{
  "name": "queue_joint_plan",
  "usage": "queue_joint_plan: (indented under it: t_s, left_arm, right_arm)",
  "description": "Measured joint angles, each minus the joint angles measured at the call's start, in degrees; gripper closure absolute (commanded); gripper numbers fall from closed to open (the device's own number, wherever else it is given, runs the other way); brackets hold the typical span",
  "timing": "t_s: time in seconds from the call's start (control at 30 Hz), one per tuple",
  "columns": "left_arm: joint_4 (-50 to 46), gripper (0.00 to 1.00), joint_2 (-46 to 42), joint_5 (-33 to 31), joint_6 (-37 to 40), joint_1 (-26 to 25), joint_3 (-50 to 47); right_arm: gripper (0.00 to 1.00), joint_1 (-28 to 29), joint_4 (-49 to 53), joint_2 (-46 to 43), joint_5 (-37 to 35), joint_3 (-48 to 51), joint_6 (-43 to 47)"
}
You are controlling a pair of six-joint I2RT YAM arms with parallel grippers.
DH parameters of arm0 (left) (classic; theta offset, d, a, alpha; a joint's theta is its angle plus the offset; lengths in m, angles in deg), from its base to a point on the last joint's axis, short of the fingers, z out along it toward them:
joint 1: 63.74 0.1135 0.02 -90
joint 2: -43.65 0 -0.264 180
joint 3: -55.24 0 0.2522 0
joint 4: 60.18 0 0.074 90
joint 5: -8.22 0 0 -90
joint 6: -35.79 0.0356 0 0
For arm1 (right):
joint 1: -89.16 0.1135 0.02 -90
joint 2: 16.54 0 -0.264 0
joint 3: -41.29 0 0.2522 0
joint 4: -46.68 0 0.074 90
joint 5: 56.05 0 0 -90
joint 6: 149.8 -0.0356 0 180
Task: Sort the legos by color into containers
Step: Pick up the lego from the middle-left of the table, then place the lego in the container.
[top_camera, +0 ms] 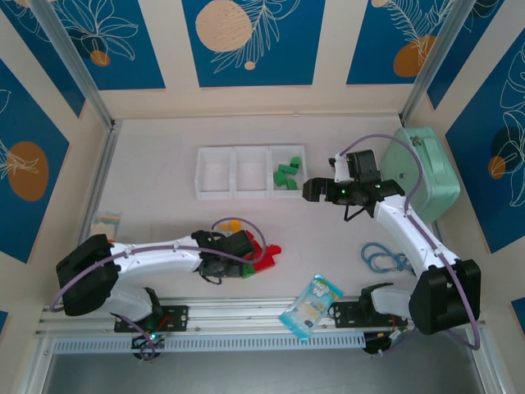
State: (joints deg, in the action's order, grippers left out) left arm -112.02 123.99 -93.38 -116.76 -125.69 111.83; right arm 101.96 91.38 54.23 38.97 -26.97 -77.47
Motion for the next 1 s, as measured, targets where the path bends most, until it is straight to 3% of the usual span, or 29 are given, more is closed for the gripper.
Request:
queue_joint_plan:
  t_s: [0.4, 0.53, 0.6, 0.87, 1.0]
  left_arm:
    - [4.46, 0.55, -1.20, 2.60, 2.91, 6.10, -3.76]
    - [4.68, 0.71, -3.45, 3.06, 3.93, 7.30, -3.96]
    - [4.72, 0.84, -5.33, 3.63, 4.90, 7.50, -4.07]
    - [3.30, 0.91, -18.25, 3.85, 8.55, 7.58, -3.04]
    - [-0.57, 0.85, -20.06, 1.40, 11.67, 8.81, 3.41]
  right_arm:
    - [0.00, 1.14, 0.02, -0.02, -0.50, 0.00, 0.04]
    - [0.00, 1.22, 0.13, -0.02, -0.87, 0.00, 0.04]
    - [0.00, 1.25, 0.24, -0.02, -1.42, 0.00, 0.04]
    - [0.01, 1.44, -0.66, -3.28, -5.77, 2.27, -1.60]
    - [0.01, 1.33, -0.94, -6.75, -6.29, 2.56, -1.92]
